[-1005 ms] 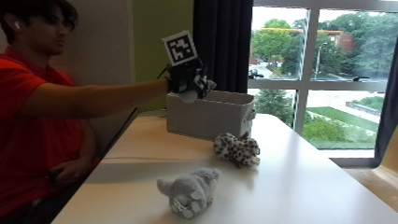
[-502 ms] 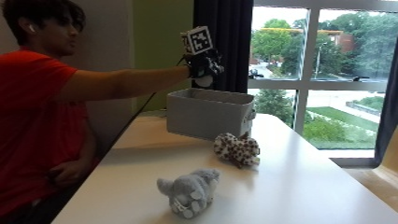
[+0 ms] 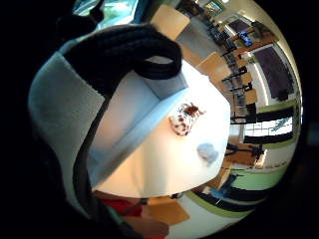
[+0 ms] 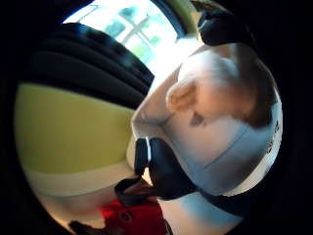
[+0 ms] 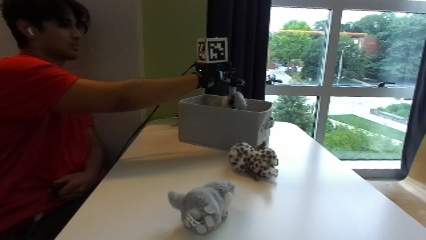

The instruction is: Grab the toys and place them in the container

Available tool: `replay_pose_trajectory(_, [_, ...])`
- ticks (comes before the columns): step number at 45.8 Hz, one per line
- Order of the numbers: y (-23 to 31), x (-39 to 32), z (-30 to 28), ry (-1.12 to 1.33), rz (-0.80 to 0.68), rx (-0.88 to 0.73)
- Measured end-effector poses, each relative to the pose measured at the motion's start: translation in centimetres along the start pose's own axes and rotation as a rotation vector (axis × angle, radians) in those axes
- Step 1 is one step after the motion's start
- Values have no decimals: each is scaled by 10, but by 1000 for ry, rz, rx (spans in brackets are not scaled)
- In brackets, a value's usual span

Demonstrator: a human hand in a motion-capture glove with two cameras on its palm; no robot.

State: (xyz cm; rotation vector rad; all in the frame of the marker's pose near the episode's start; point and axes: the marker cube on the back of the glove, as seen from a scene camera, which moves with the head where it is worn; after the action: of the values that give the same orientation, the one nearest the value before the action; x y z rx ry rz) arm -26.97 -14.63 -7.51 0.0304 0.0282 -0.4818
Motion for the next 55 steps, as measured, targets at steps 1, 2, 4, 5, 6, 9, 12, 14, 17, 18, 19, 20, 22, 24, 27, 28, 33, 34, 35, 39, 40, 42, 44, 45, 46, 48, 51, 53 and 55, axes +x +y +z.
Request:
replay_pose_trajectory(1, [2, 2, 0, 1, 0, 3])
replay_pose_trajectory(2, [3, 3, 1, 0, 4, 7])
replay_pose_trajectory(4, [7, 8, 1, -4, 13, 14])
replay_pose_trajectory(5, [9, 12, 1, -7, 16, 16])
replay_pose_trajectory(6, [12, 18, 1, -9, 17, 16])
replay_pose_trajectory(9, [22, 38, -1, -7, 30, 18])
replay_pose_trajectory(12, [32, 62, -4, -2, 56, 29])
replay_pose_trajectory(14, [40, 79, -6, 1, 86, 36])
replay_pose_trajectory(17, [55, 110, -7, 4, 125, 45])
replay_pose_trajectory(18, [60, 120, -7, 4, 142, 48])
replay_pose_trajectory(19, [64, 129, -7, 5, 164, 51])
replay_pose_trajectory(20, [68, 137, -6, 8, 189, 52])
replay_pose_trajectory(22, [78, 154, -5, 22, 227, 50])
replay_pose_trajectory(24, [90, 173, -4, 34, 242, 51])
replay_pose_trajectory(27, [109, 203, 0, 57, 258, 48])
replay_pose_trajectory(28, [115, 214, 2, 70, 274, 42])
replay_pose_trajectory(33, [147, 271, 17, 135, 426, 1])
replay_pose_trajectory(34, [152, 279, 19, 137, 457, -3])
replay_pose_trajectory(35, [156, 287, 22, 140, 486, -6])
replay_pose_trajectory(39, [173, 314, 31, 163, 551, -24])
replay_pose_trajectory(40, [179, 322, 35, 161, 565, -31])
replay_pose_trajectory(42, [189, 337, 42, 142, 602, -47])
replay_pose_trajectory(44, [197, 348, 48, 125, 633, -65])
replay_pose_trajectory(45, [201, 353, 52, 119, 646, -76])
replay_pose_trajectory(46, [205, 358, 56, 113, 657, -87])
replay_pose_trajectory(48, [213, 367, 64, 102, 673, -108])
replay_pose_trajectory(51, [223, 381, 77, 105, 695, -137])
replay_pose_trajectory(53, [228, 388, 84, 111, 697, -154])
replay_pose_trajectory(55, [232, 393, 90, 122, 683, -160])
